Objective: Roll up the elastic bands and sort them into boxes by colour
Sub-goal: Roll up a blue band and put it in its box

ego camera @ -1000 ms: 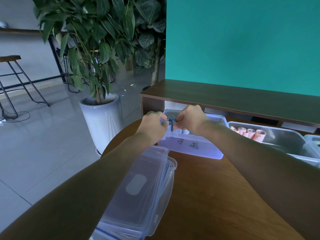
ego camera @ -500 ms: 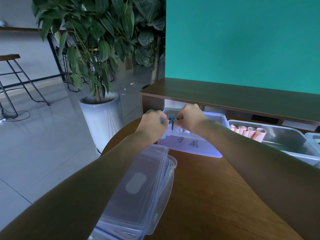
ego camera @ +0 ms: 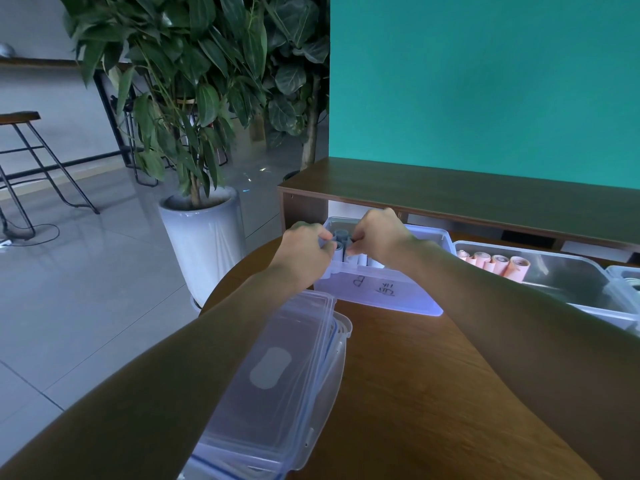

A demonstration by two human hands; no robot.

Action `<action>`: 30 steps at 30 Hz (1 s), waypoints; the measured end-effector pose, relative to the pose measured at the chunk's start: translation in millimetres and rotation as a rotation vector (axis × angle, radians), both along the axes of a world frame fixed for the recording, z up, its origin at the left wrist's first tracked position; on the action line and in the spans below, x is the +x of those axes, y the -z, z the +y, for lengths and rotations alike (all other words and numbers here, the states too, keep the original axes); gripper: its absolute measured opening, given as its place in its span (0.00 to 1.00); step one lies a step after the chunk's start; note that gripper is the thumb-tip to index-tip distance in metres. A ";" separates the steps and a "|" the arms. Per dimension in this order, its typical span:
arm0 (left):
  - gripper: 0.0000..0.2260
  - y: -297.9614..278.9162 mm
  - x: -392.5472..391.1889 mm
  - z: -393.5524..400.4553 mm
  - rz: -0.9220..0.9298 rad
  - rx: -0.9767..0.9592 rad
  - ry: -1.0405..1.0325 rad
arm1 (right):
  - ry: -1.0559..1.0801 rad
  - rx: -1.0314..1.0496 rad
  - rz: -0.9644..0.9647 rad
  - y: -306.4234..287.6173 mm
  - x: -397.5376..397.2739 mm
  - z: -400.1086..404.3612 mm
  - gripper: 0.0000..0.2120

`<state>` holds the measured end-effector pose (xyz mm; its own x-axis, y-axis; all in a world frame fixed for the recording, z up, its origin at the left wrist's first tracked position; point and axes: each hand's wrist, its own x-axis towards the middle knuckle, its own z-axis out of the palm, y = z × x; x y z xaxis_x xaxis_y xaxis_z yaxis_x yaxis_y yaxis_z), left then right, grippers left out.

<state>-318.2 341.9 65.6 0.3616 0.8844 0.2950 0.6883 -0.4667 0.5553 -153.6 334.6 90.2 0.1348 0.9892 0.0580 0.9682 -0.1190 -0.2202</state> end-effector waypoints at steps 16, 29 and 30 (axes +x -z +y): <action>0.13 -7.9 -3.0 -3.7 0.000 0.011 0.004 | 0.061 0.106 0.288 -4.6 8.2 -16.0 0.13; 0.12 -7.9 -4.3 -4.2 -0.018 0.013 0.003 | 0.033 0.093 0.342 -2.8 12.8 -16.7 0.05; 0.12 -7.8 -4.2 -3.6 -0.018 0.013 0.001 | 0.033 0.088 0.333 -3.1 13.3 -16.6 0.03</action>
